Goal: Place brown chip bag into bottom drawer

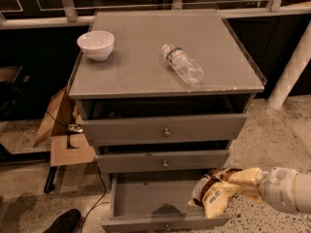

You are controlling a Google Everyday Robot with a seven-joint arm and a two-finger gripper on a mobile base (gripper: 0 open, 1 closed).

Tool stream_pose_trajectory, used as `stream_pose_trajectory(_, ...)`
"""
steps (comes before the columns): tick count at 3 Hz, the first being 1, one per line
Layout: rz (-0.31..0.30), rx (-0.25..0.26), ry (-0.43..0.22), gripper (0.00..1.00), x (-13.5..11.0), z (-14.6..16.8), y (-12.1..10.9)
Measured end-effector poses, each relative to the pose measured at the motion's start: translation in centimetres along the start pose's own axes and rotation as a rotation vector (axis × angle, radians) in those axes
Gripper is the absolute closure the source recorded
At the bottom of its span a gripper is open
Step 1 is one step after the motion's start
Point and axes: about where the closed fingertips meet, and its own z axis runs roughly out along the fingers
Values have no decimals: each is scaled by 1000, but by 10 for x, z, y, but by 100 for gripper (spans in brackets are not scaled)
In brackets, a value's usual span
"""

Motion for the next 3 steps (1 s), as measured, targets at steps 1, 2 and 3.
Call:
stream_pose_trajectory(1, 10, 13, -6, 100, 8, 44, 18)
stream_pose_trajectory(2, 27, 10, -16, 100, 14, 88, 42)
stream_pose_trajectory(3, 27, 10, -16, 100, 14, 88, 42)
